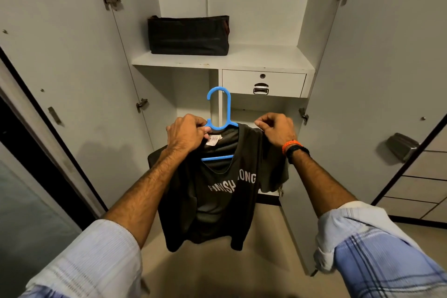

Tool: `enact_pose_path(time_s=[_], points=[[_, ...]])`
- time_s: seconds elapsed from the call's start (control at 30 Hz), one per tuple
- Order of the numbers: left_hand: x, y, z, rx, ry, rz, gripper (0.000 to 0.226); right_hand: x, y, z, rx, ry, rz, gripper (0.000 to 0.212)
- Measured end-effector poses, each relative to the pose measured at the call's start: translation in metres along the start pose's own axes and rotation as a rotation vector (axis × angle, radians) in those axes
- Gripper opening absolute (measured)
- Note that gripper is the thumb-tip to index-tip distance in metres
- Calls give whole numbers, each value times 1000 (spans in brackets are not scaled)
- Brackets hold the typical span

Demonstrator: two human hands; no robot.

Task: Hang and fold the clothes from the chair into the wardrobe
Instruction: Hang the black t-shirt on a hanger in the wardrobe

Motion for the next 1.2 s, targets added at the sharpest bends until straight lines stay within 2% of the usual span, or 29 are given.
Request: enact_pose_path(time_s=[0.2, 0.33, 0.4, 0.5, 0.63, 0.77, 0.87, 1.0, 1.07, 1.13, 1.2], points=[[-3, -10, 3, -70, 13, 71, 15, -7, -4, 9, 35, -29, -69, 25], [-4, -16, 5, -147, -1, 85, 16, -9, -8, 9, 40, -4, -82, 46], [-4, -20, 6, -160, 6, 100, 17, -12, -8, 9, 47, 18, -22, 49], [-4, -29, 6, -197, 12, 123, 17, -14, -6, 7, 47, 75, 66, 35], [-2, -37, 7, -199, -15, 128, 20, -15, -4, 3, -47, 130, 56, 8], [4, -42, 9, -219, -24, 135, 17, -12, -2, -1, -73, 136, 35, 14], [7, -44, 11, -223, -39, 145, 16, -7, 4, -2, -22, 99, 15, 11], [10, -45, 11, -231, -59, 163, 19, -5, 19, -4, -50, 127, 34, 47], [10, -46, 12, -229, -65, 178, 18, -3, 25, -5, -103, 169, 68, 53], [9, -48, 12, -227, -68, 187, 17, -1, 29, -5, -146, 192, 44, 46], [8, -48, 14, -225, -74, 182, 16, 3, 28, -6, -164, 186, 31, 22]])
Point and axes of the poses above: each hand's wrist, its own z-axis away from the middle knuckle, its own y-axis out of the palm, x = y × z, the point moved 2 cm from there along -z, towards the middle knuckle, and after that the axes turned 13 degrees about x, right-handed, at the moved point
